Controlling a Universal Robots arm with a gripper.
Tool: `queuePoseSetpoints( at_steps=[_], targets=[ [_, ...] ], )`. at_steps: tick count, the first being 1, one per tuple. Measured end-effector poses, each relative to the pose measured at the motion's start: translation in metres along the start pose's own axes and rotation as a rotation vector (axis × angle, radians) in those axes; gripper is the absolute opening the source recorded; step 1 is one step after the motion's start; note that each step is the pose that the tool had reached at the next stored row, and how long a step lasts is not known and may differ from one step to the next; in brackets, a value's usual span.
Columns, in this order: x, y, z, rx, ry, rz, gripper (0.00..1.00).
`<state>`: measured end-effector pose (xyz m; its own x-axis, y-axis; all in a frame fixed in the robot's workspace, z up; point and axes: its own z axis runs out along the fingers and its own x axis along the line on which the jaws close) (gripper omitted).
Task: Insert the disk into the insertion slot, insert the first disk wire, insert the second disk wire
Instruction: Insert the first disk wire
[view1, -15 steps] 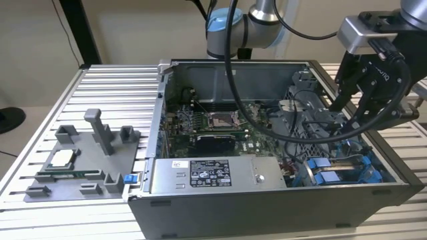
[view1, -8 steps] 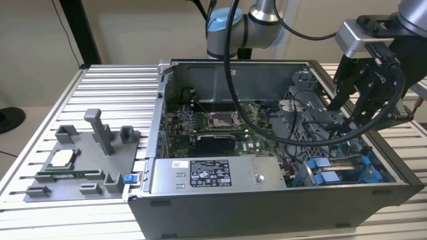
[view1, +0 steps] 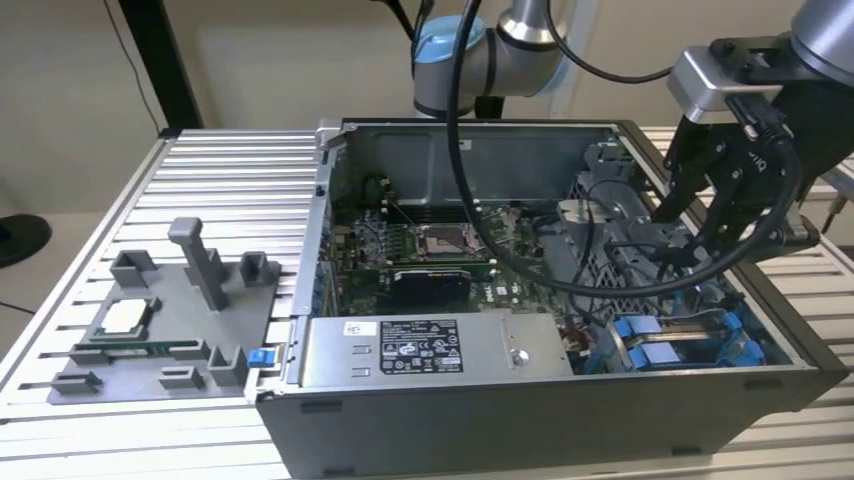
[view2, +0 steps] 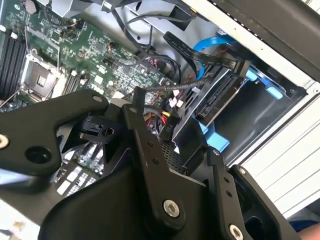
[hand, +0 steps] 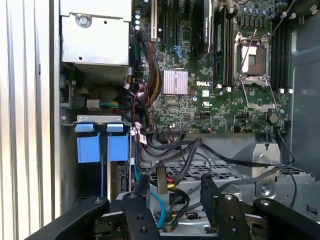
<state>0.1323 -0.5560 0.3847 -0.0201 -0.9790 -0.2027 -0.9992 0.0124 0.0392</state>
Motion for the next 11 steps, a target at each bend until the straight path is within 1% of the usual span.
queuePoseSetpoints(
  at_steps=[11],
  targets=[
    [0.0014, -0.0003, 0.0069, -0.0009, -0.0127, 0.0, 1.0]
  ],
)
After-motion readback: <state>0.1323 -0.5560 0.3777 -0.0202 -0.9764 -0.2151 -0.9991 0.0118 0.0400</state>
